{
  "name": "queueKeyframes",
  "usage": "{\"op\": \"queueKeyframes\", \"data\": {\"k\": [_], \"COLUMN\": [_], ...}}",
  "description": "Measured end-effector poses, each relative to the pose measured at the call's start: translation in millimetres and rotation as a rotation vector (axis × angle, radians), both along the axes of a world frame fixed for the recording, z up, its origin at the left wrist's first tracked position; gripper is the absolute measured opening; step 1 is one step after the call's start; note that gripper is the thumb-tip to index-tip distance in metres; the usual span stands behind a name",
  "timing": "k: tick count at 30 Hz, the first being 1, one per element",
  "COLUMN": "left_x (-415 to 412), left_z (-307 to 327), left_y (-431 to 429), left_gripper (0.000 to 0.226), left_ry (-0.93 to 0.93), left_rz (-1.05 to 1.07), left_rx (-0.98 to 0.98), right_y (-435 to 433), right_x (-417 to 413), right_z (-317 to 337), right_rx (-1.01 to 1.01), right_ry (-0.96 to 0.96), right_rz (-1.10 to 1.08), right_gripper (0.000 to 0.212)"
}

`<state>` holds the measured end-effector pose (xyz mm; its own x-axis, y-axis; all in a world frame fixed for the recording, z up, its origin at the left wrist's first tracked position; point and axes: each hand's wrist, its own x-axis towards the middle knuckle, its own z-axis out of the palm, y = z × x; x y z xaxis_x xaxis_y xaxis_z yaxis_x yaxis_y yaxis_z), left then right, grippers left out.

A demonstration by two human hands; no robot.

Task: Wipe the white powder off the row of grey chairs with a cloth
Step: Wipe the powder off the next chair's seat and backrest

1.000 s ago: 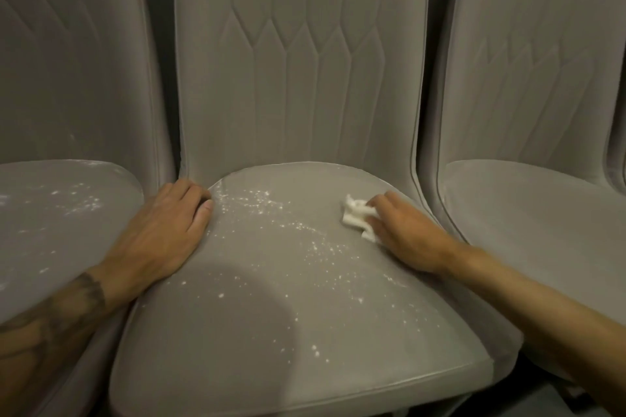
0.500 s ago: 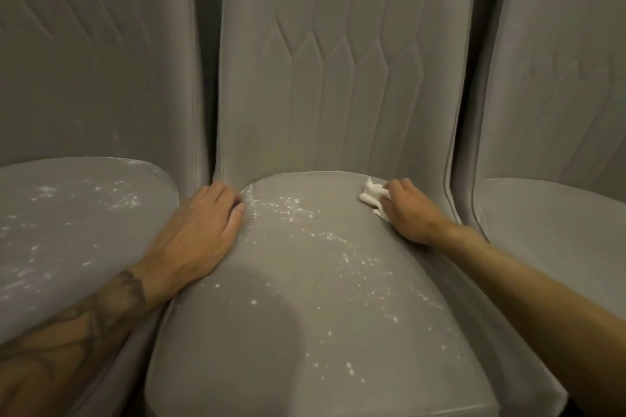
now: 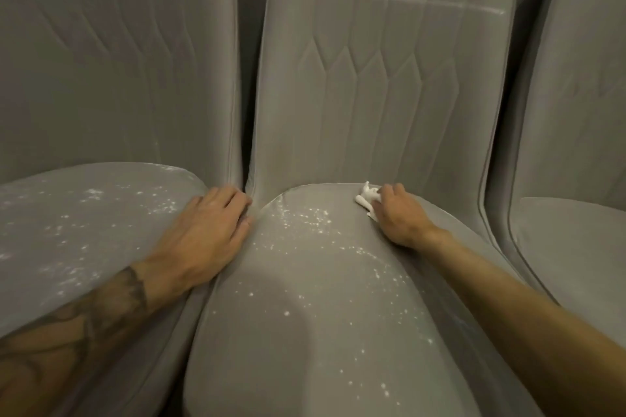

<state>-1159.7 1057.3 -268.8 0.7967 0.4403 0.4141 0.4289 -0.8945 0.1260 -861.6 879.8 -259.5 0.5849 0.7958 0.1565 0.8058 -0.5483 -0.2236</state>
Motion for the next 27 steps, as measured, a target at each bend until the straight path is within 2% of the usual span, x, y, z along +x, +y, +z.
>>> {"op": "queueKeyframes", "data": {"k": [3,6,8,11,13,17,19,21,25,27], "left_x": [-8.3,-9.7,-10.4,-10.2,-9.9,-9.5,-10.2,-10.2,-8.8,-8.8], "left_z": [-6.2,-12.4,-15.3,-16.4,-16.3,-17.4,-17.5,-17.5,-16.5,-17.1], "left_y": [4.8,4.7,5.0,5.1,5.3,5.0,5.7,6.4,5.0,4.6], "left_gripper": [0.043,0.037,0.034,0.032,0.032,0.032,0.033,0.033,0.033,0.033], "left_ry": [0.034,-0.034,-0.050,-0.043,-0.035,-0.032,-0.035,-0.033,-0.039,-0.038], "left_rz": [0.009,0.021,0.021,0.021,0.035,0.035,0.038,0.035,0.041,0.039], "left_rx": [0.023,-0.007,-0.009,0.019,0.013,0.022,0.010,0.000,0.014,0.011], "right_y": [8.5,-2.9,-3.6,9.8,24.0,22.2,14.1,11.8,28.9,36.9], "right_x": [-31.2,-45.4,-30.4,-3.4,-15.1,-66.9,-70.5,-51.8,-19.8,-37.8], "right_z": [-5.9,-7.3,-4.5,-3.7,-3.1,-7.1,-5.0,-3.1,-2.4,-4.3], "right_rx": [0.063,0.076,0.051,0.017,0.017,0.053,0.064,0.045,0.005,0.040], "right_ry": [0.027,0.034,0.016,0.009,-0.003,0.045,0.041,0.014,-0.021,-0.005], "right_rz": [0.178,0.404,0.344,0.103,0.095,0.423,0.511,0.456,0.121,0.149], "right_gripper": [0.025,0.022,0.026,0.031,0.032,0.025,0.024,0.025,0.029,0.029]}}
